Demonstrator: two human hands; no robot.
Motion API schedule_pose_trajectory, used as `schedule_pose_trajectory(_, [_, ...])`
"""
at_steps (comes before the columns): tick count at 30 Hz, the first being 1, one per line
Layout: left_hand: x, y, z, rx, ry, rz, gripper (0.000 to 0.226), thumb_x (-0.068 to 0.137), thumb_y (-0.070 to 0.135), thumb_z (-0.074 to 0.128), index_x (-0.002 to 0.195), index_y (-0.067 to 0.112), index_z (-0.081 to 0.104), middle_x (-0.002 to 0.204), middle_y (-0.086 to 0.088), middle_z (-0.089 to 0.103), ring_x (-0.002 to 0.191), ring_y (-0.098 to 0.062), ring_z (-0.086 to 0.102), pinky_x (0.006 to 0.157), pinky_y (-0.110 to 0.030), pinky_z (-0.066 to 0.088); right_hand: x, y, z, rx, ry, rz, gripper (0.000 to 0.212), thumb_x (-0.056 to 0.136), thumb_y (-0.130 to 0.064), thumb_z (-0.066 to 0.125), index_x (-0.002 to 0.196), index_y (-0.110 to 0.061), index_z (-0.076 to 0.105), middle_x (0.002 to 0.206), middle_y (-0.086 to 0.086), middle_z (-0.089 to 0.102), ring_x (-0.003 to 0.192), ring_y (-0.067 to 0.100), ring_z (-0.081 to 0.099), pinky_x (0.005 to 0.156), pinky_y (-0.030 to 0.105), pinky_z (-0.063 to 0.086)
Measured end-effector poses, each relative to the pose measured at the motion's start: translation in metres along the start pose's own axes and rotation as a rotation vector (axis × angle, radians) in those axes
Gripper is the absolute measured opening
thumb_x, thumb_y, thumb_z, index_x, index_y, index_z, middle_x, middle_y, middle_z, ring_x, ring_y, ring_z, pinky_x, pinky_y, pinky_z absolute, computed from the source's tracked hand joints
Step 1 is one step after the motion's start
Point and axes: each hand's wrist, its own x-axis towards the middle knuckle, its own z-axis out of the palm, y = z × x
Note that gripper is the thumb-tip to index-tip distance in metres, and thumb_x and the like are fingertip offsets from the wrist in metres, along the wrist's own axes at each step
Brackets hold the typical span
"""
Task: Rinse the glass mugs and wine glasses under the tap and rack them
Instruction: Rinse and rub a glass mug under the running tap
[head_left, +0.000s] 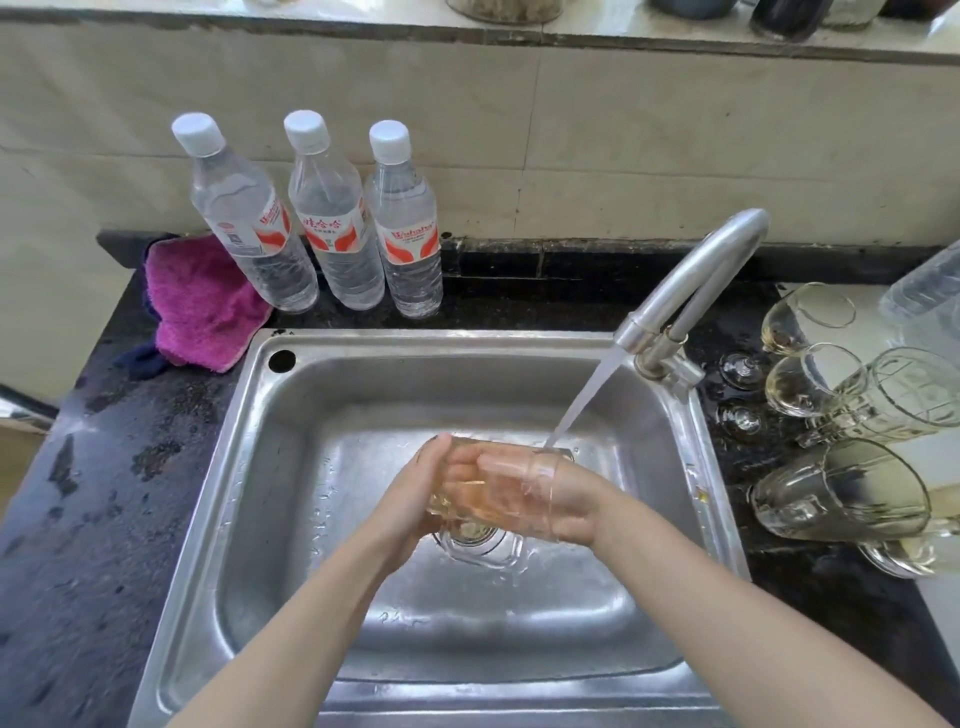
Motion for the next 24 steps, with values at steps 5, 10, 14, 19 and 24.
schedule_pose_trajectory(5, [-0.007,0.013,-0.007,0.138,-0.145,-0.234,0.061,0.098,0.054,0.027,0.077,0.02,0.073,0.059,-0.002,0.061,0.051,-0.015,0.058,0.049,-0.022,0.049,0.011,0.006,0.004,-0.647,0.126,-0.038,0.015,0.097,-0.008,0.048,0.106,-0.005,0.059,0.092,0.0,0.061,0.085,0.012,0.062,0.086,0.026,0.052])
schedule_pose_trajectory(10, [0.0,0.009,-0.002,0.006,-0.071,-0.077,0.043,0.099,0.045,0.03,0.093,0.026,0.069,0.08,0.002,0.072,0.067,-0.011,0.065,0.062,-0.028,0.052,0.005,0.001,0.002,0.043,0.012,-0.005,0.022,0.098,-0.011,0.044,0.103,-0.008,0.065,0.097,0.008,0.071,0.086,0.019,0.07,0.081,0.031,0.057])
schedule_pose_trajectory(14, [-0.001,0.02,-0.005,0.158,-0.115,-0.308,0.049,0.096,0.05,0.033,0.079,0.016,0.064,0.054,-0.002,0.062,0.045,-0.014,0.058,0.041,-0.018,0.044,0.009,0.004,0.009,-0.617,0.155,-0.077,0.023,0.098,-0.019,0.047,0.111,-0.006,0.06,0.106,0.01,0.065,0.088,0.011,0.06,0.088,0.025,0.051])
schedule_pose_trajectory(19, [-0.005,0.014,-0.006,0.034,-0.078,-0.092,0.034,0.097,0.041,0.038,0.102,0.024,0.067,0.09,-0.005,0.073,0.077,-0.022,0.069,0.067,-0.032,0.055,0.016,0.011,-0.001,-0.19,0.014,-0.028,0.027,0.092,-0.01,0.057,0.118,-0.003,0.06,0.115,0.015,0.065,0.103,0.025,0.065,0.101,0.037,0.046])
schedule_pose_trajectory(24, [0.004,0.02,-0.003,0.1,0.131,-0.165,0.033,0.095,0.041,0.041,0.092,0.017,0.064,0.07,-0.004,0.066,0.054,-0.018,0.062,0.051,-0.026,0.049,0.017,0.01,0.011,-0.156,0.143,-0.122,0.02,0.095,0.001,0.047,0.094,0.003,0.066,0.093,0.008,0.066,0.074,-0.005,0.064,0.075,0.01,0.051])
